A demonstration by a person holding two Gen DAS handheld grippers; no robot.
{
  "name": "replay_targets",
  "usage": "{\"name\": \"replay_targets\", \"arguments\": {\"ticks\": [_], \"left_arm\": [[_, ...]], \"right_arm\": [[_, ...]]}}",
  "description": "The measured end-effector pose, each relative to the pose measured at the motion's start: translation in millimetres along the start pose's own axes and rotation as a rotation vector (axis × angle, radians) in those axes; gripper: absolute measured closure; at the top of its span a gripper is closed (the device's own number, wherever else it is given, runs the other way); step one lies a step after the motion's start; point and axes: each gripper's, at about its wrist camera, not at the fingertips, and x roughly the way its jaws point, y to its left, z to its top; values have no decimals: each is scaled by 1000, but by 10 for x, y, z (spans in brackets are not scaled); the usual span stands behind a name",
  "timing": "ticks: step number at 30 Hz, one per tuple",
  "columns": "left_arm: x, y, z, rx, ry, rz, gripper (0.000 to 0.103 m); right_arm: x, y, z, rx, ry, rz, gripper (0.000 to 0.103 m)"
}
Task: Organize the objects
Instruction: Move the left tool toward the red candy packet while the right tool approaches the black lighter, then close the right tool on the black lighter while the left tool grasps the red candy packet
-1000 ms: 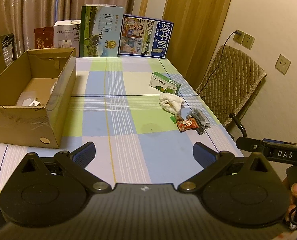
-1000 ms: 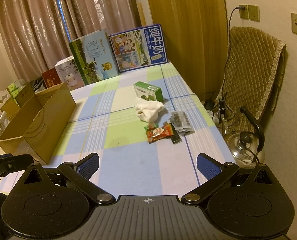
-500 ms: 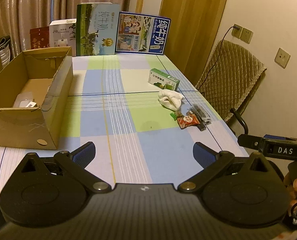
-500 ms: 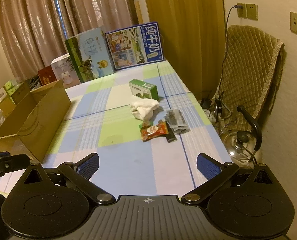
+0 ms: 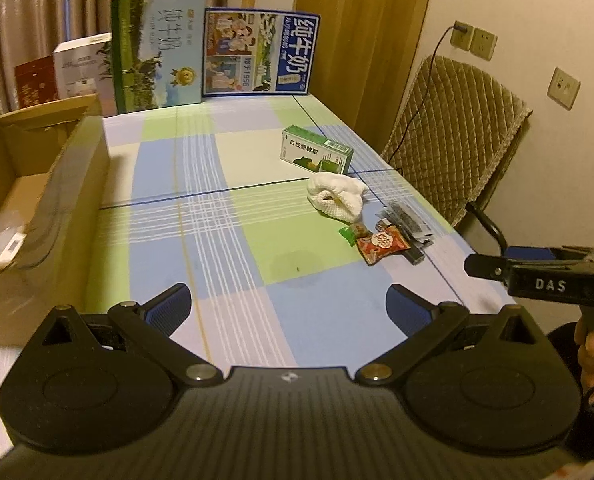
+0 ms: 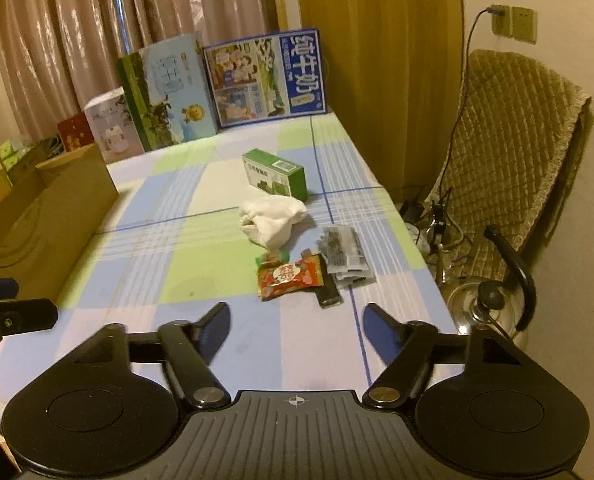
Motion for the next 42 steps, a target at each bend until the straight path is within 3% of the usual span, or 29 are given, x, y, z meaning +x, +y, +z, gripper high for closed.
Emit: {"name": "replay_targets", "arguments": {"ticks": [3, 15, 23, 24, 26, 30, 36, 42], "left_arm": [[213, 26, 34, 27, 10, -13, 1], [1031, 182, 158, 112, 16, -76, 1], [1249, 284, 51, 79, 50, -120, 1], [1255, 288, 46, 79, 52, -123, 1], [1249, 281, 46, 82, 47, -128, 1], [1210, 296, 44, 78, 36, -140, 1], [1181, 336, 26, 103, 43, -126, 1], [1239, 261, -14, 151, 67, -175, 2]], "right_arm": [[253, -42, 38, -3, 33, 0, 47], [1049, -147, 80, -22, 120, -27, 56], [1278, -113, 78, -70, 133, -71, 64], [1283, -98, 81, -77, 132, -71, 67], [1291, -54, 79, -85, 131, -53, 84], [1270, 109, 32, -107, 144, 19, 84], [1198, 401, -77, -143, 179, 218, 84], [1185, 296, -93, -133, 166, 97, 84]]}}
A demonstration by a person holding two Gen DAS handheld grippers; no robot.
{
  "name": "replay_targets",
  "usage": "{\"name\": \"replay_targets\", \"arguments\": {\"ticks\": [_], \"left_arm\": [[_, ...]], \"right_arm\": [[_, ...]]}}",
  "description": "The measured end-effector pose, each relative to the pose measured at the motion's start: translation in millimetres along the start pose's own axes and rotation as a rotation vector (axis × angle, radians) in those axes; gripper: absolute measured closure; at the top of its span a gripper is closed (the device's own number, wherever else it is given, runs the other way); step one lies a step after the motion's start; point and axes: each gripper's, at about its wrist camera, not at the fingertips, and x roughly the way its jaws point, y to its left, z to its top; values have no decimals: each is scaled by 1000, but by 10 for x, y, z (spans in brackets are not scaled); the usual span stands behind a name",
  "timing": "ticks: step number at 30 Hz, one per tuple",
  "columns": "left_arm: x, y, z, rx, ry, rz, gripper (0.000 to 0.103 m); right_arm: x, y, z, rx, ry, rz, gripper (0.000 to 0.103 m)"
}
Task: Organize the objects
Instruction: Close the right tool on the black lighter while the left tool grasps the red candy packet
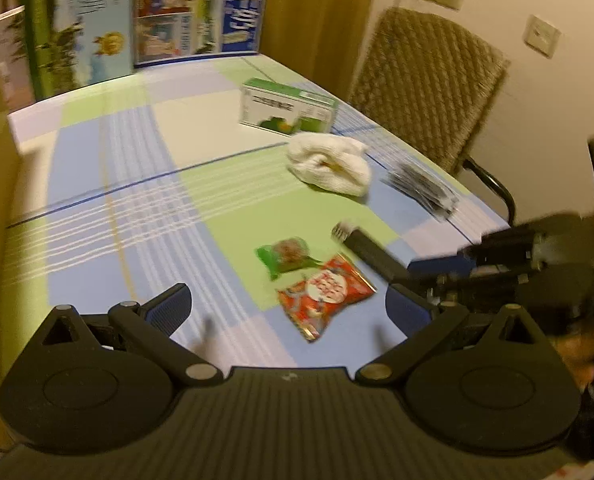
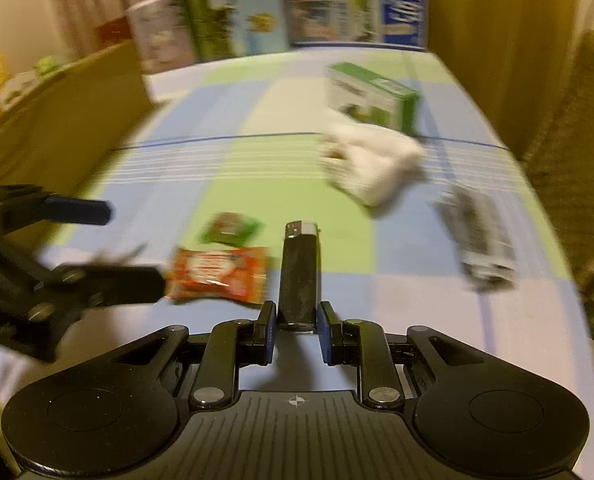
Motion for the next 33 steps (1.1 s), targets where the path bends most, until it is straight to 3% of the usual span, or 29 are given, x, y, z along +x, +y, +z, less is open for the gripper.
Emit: {"name": "replay_targets", "arguments": {"ticks": [4, 10, 15, 17, 22, 25, 29, 33], "left_arm": [[161, -168, 2, 154, 34, -2, 17], [336, -288, 1, 274, 46, -22, 37], [425, -288, -2, 282, 65, -29, 55], [394, -271, -6, 250, 76, -29, 69], [270, -223, -84, 142, 94, 24, 71], [224, -226, -103, 150, 83, 48, 71], [232, -213, -62, 144, 57, 30, 65], [316, -208, -22, 147, 62, 25, 65]], "right_arm": [[-28, -79, -7, 16, -4, -15, 84], [-38, -108, -4, 26, -9, -25, 84], [-16, -131, 10, 33, -15, -30, 76], [-20, -131, 10, 34, -15, -32, 73], [-21, -103, 8, 21, -14, -33, 71], [-22, -103, 6, 24, -15, -34, 71], [-18, -113, 9, 28, -18, -34, 71], [-8, -119, 18, 31, -20, -36, 70]]}}
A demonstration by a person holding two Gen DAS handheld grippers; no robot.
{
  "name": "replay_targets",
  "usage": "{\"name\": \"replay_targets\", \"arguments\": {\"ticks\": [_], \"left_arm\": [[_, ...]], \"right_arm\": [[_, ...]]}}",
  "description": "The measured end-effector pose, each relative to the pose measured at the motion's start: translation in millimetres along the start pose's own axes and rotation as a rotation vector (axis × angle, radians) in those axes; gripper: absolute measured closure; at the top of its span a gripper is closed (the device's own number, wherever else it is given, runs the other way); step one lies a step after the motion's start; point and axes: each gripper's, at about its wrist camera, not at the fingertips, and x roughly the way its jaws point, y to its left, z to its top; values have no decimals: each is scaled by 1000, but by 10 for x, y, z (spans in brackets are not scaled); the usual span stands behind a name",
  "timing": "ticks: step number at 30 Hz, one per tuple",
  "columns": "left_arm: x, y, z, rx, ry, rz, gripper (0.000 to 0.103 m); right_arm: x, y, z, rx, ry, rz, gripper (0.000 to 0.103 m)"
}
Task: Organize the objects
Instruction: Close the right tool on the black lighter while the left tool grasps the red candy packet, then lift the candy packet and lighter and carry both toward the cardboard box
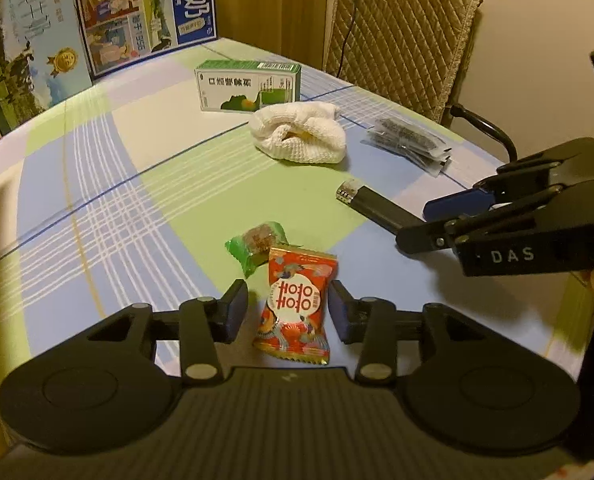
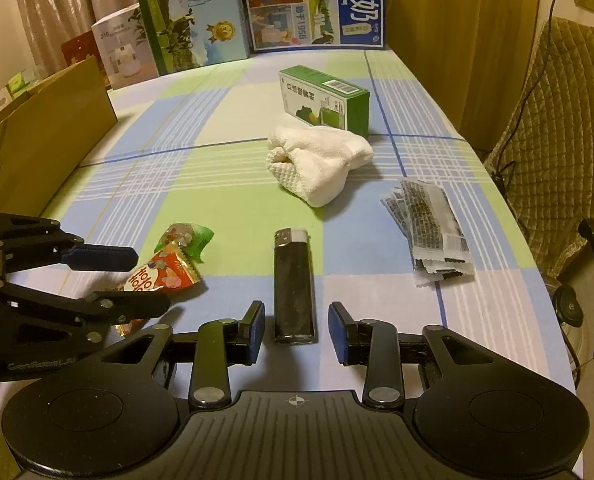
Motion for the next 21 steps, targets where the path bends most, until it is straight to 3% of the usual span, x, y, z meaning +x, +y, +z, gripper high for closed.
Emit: {"name": "replay_targets", "arguments": {"ticks": [3, 5, 11, 21], "left_arm": [[28, -2, -10, -9, 13, -4, 66], [8, -20, -21, -11, 14, -3, 77], [-82, 53, -63, -94, -10, 55, 79], [-43, 48, -66, -92, -2, 66, 78]], "right_arm": [[10, 14, 10, -4, -3, 2, 70], [19, 22, 18, -8, -5, 4, 70], [87, 38, 63, -23, -17, -13, 70], [175, 157, 86, -99, -31, -45, 70]]}}
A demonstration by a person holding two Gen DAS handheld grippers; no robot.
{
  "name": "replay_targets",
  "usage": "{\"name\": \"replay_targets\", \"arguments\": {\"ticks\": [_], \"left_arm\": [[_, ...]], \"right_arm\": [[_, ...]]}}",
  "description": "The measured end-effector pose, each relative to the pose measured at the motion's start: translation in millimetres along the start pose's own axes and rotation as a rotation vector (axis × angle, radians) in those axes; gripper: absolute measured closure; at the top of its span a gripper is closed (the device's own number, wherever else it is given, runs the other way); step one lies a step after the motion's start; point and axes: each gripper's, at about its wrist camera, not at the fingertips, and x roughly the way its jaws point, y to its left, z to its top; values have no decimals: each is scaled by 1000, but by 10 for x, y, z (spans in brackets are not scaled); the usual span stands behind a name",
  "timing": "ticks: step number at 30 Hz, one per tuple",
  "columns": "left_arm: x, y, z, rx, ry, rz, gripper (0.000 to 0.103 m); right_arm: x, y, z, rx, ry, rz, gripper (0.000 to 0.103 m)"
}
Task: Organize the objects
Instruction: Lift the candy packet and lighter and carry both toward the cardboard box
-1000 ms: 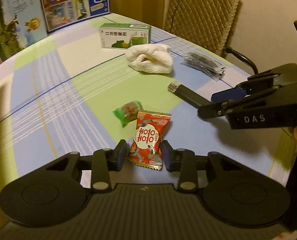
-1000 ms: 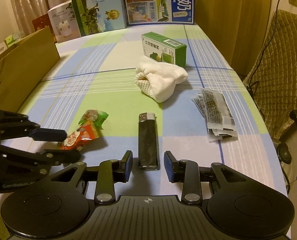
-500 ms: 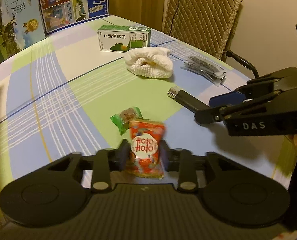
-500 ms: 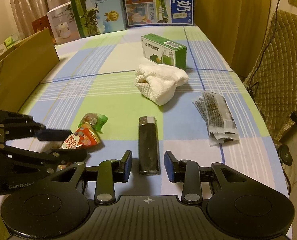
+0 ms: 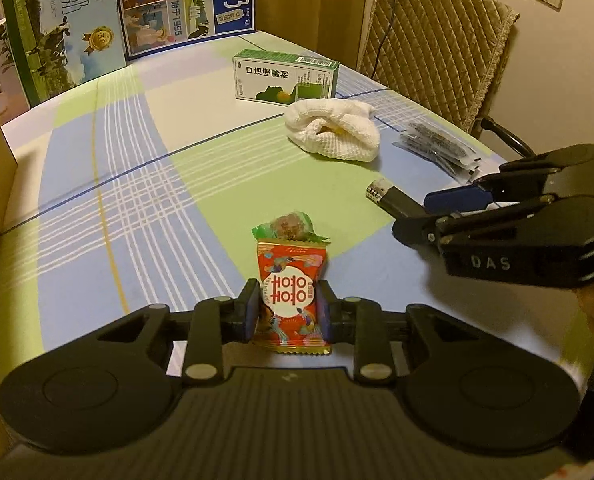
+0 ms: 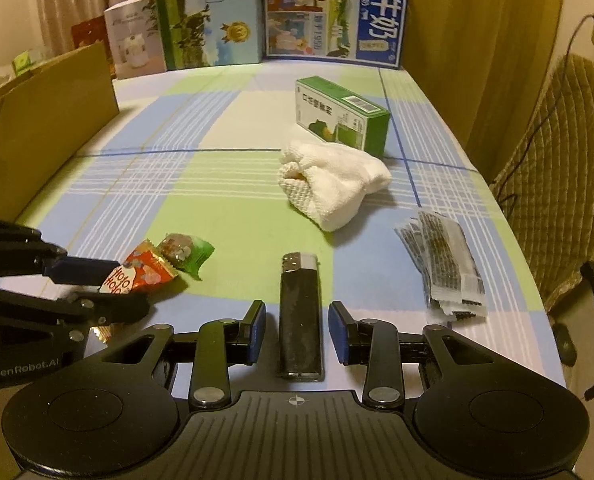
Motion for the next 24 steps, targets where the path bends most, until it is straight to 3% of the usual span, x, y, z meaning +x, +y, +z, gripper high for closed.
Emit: {"name": "replay_targets", "arguments": {"ticks": [9, 18, 24], "left_arm": [[24, -4, -3, -11, -10, 9, 74], [29, -9, 1, -19, -12, 14, 74], [25, 15, 14, -37, -5, 16, 79]], "right_arm": [[2, 5, 1, -8, 1, -7, 71], [2, 64, 2, -16, 4, -5, 83], [-28, 48, -1, 19, 6, -3, 84]]}}
